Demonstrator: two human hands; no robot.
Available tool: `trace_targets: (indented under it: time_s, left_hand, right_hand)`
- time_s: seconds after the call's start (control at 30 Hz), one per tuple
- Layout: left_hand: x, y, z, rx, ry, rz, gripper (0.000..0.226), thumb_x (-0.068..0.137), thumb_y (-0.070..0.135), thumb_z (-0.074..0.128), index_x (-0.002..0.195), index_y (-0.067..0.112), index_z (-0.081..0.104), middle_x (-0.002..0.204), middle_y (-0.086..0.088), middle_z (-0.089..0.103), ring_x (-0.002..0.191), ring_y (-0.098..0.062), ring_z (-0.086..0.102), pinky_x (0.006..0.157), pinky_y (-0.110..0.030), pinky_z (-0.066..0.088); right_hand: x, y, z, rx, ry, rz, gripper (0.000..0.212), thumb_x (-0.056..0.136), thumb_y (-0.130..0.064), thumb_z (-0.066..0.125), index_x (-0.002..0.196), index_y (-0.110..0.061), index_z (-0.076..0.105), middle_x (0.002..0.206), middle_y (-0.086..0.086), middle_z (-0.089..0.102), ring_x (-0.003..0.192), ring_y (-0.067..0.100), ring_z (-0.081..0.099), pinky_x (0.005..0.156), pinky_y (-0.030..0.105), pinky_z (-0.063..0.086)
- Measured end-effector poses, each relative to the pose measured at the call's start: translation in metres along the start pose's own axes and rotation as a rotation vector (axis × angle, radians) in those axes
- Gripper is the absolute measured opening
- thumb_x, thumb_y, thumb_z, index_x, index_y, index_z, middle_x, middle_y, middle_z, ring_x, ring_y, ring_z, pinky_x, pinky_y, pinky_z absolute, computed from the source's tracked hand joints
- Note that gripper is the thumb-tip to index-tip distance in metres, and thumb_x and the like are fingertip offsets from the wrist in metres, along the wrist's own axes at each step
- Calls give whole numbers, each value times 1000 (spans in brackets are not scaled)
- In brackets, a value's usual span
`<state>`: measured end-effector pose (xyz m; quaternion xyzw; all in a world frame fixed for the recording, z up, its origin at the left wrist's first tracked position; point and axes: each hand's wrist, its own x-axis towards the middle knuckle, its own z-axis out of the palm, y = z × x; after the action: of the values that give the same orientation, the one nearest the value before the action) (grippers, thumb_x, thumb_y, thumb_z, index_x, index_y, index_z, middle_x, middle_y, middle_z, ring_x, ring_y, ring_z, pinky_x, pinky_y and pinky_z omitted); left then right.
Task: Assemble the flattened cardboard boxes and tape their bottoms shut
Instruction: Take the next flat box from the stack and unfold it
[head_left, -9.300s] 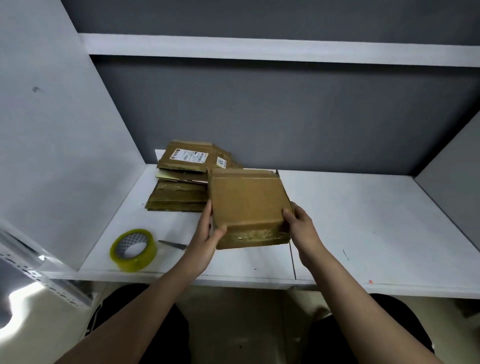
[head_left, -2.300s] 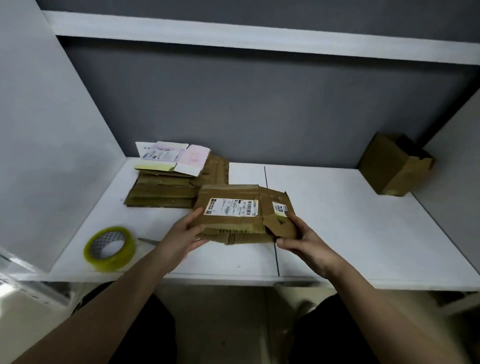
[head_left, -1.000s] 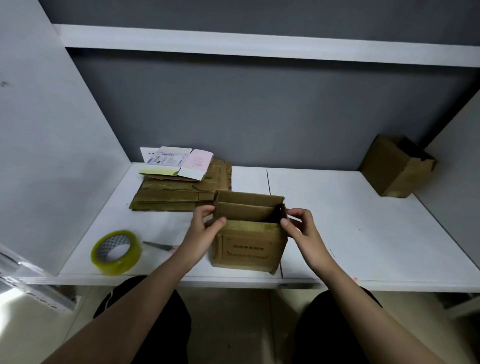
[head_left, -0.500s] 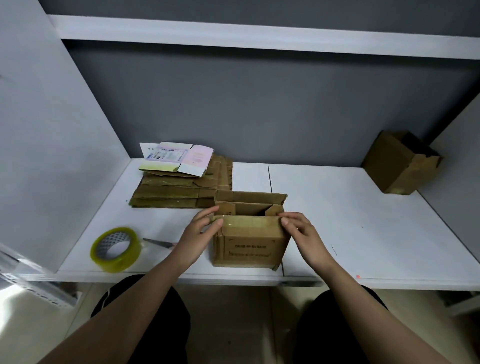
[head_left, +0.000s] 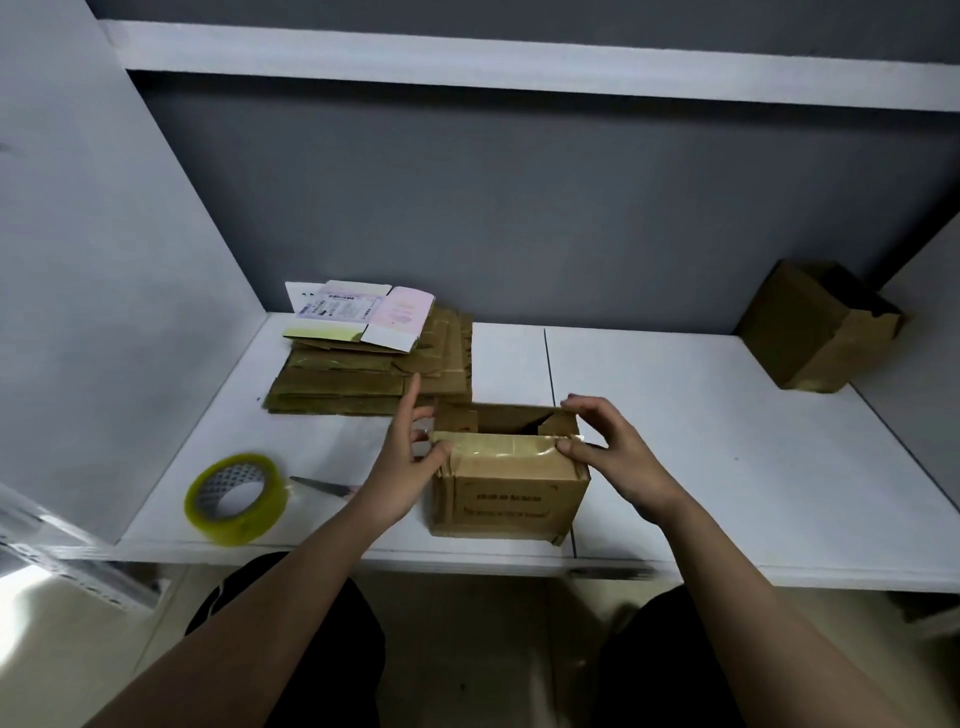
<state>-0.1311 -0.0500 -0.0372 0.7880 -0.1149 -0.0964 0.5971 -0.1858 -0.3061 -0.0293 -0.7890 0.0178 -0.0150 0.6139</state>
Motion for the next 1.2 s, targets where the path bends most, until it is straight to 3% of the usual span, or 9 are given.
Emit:
trace_targets:
  time_s: [0.13, 0.23, 0.37, 0.5, 0.63, 0.73, 0.87, 0.97, 1.2]
  left_hand:
    - [3, -8, -1, 6, -51, -32, 54, 96, 12, 51, 125, 55, 40, 136, 8, 30, 129, -13, 34, 109, -39, 36]
    - [3, -9, -1, -65, -111, -96, 39, 97, 14, 45, 114, 47, 57, 128, 8, 49, 121, -12, 46, 103, -40, 44]
    - [1, -1, 4, -220, -98, -135, 31, 100, 13, 39, 122, 27, 55, 116, 15, 52, 106, -1, 50, 83, -21, 46]
    - [0, 0, 8, -279, -68, -164, 29, 99, 13, 43, 124, 24, 55, 114, 11, 56, 103, -4, 55, 83, -23, 48]
    - [2, -2, 6, -294, -48, -169, 28, 99, 13, 45, 121, 23, 58, 112, 13, 58, 99, -2, 57, 81, -21, 49]
    - [2, -3, 6, -278, -50, -153, 26, 99, 14, 45, 118, 25, 59, 110, 16, 57, 97, 2, 56, 78, -17, 48]
    - [3, -10, 3, -215, -89, -121, 26, 100, 18, 43, 110, 32, 62, 124, 12, 48, 113, -4, 47, 89, -24, 44]
    - [2, -12, 2, -231, -130, -137, 26, 101, 15, 40, 110, 26, 62, 129, 7, 44, 115, -7, 44, 85, -22, 44]
    - [3, -17, 4, -148, -67, -66, 22, 97, 15, 48, 101, 27, 66, 121, 12, 49, 116, -11, 46, 100, -36, 44]
  right_hand:
    - [-4, 18, 6, 17, 50, 56, 17, 91, -25, 63, 107, -31, 65, 138, -12, 44, 134, 9, 38, 105, 29, 39]
    - [-8, 19, 15, 112, 122, 75, 13, 94, -24, 59, 105, -25, 67, 131, -9, 52, 125, 9, 47, 92, 19, 42]
    - [-12, 12, 26, 220, 148, 102, 18, 99, -25, 49, 106, -21, 65, 121, -6, 59, 108, 8, 57, 78, 11, 45]
    - [-11, 14, 29, 196, 194, 78, 21, 101, -21, 46, 104, -21, 67, 122, -9, 59, 108, 3, 56, 78, 6, 43]
    - [-8, 21, 30, 180, 241, 70, 19, 99, -22, 51, 102, -22, 70, 126, -7, 58, 116, 7, 55, 87, 16, 43]
    - [-6, 22, 29, 225, 262, 94, 16, 96, -20, 56, 97, -23, 72, 125, -6, 59, 114, 10, 57, 86, 17, 44]
    - [-4, 21, 30, 280, 275, 101, 11, 93, -19, 61, 94, -18, 72, 120, -4, 63, 107, 13, 60, 82, 17, 46]
    - [-3, 21, 32, 283, 290, 95, 8, 92, -19, 61, 91, -15, 68, 112, -4, 64, 100, 12, 59, 76, 13, 46]
    - [0, 24, 32, 199, 316, 58, 20, 97, -20, 53, 89, -13, 69, 112, 0, 65, 103, 11, 59, 80, 10, 43]
